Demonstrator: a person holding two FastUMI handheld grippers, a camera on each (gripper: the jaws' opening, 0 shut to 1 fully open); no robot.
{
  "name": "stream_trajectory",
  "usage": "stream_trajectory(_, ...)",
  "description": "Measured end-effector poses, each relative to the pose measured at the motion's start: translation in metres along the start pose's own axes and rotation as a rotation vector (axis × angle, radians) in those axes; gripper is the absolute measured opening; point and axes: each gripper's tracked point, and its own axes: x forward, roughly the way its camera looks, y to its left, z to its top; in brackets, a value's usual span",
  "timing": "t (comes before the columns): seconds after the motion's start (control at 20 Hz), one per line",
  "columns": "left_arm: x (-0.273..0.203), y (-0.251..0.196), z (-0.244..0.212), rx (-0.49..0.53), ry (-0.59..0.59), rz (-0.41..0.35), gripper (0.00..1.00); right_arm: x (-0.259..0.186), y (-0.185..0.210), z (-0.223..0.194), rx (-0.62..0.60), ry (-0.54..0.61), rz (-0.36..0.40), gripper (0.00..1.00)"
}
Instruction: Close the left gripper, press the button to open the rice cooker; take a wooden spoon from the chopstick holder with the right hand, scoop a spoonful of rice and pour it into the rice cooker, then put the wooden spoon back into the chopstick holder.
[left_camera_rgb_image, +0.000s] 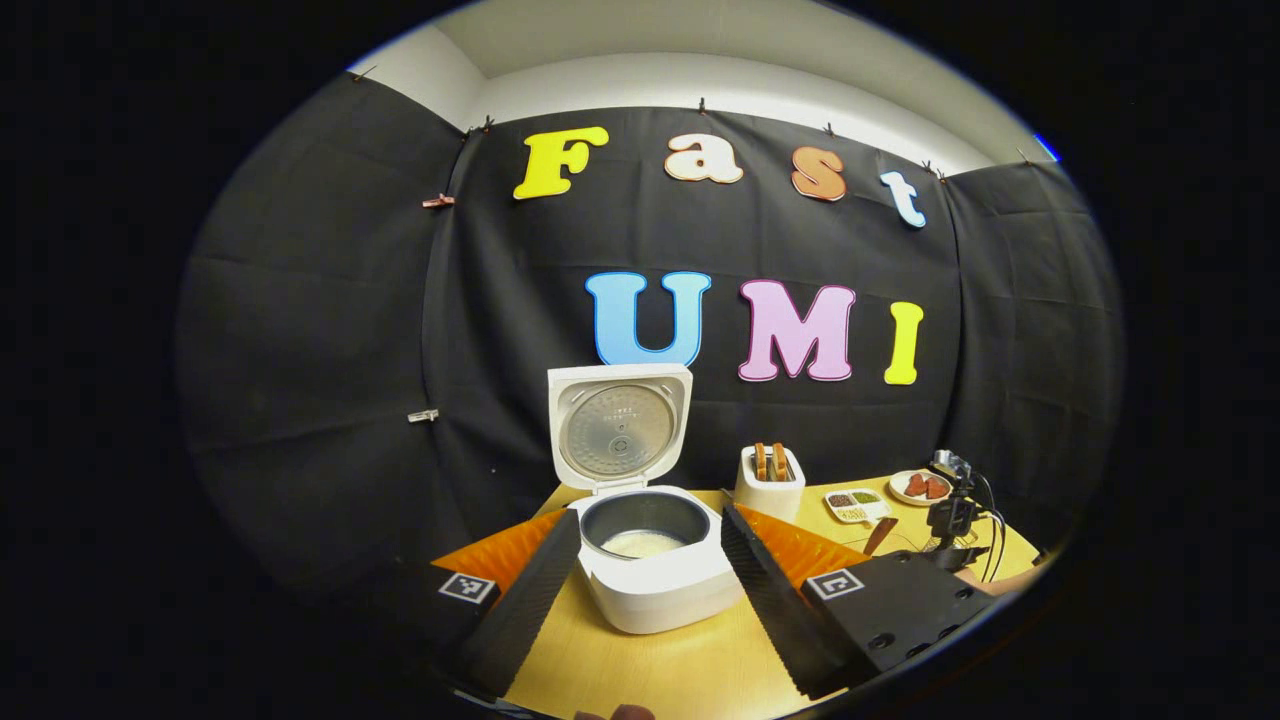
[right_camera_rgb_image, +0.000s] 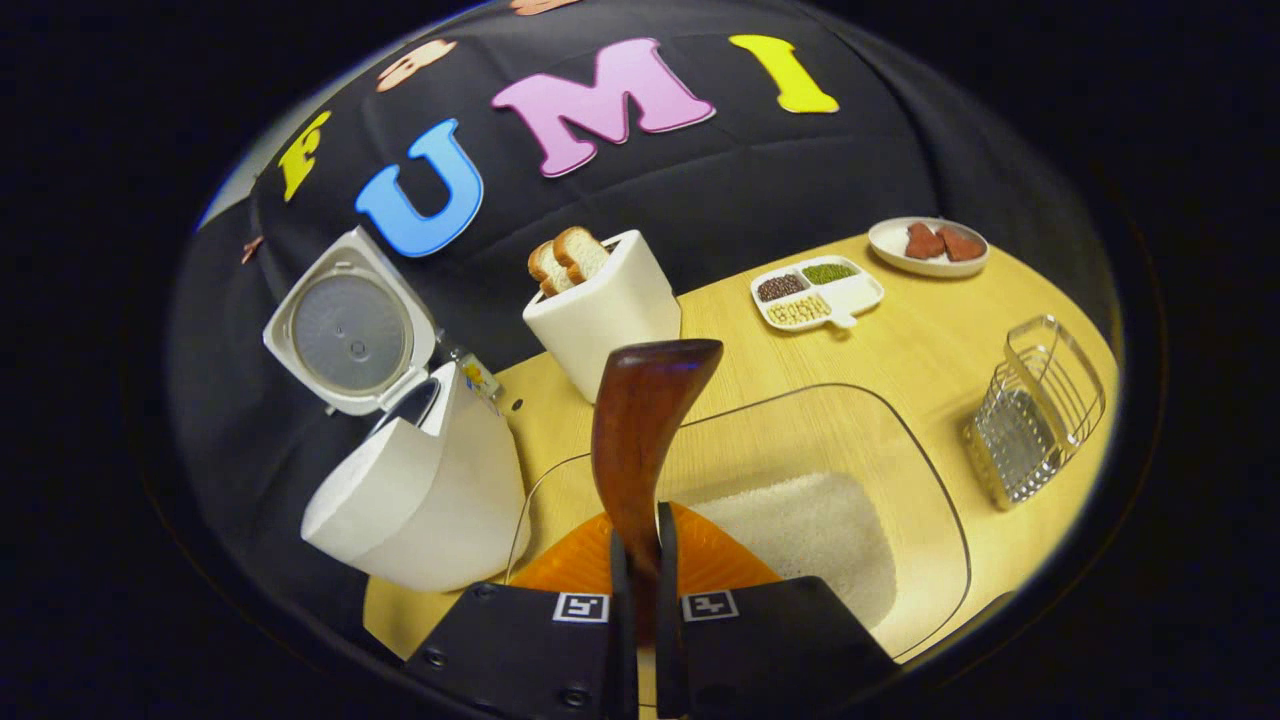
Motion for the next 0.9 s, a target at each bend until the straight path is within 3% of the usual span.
stream_trajectory(0.35,-0.006,0.005,0.002,0.01,-0.004,0.02,0.97,-0.004,-0.005,0.007,0.318,0.015,0.089,0.12)
stream_trajectory(0.9,-0.027,-0.007,0.005,0.005,-0.01,0.019,0.97,-0.047,-0.038,0.062,0.555,-0.118,0.184,0.11)
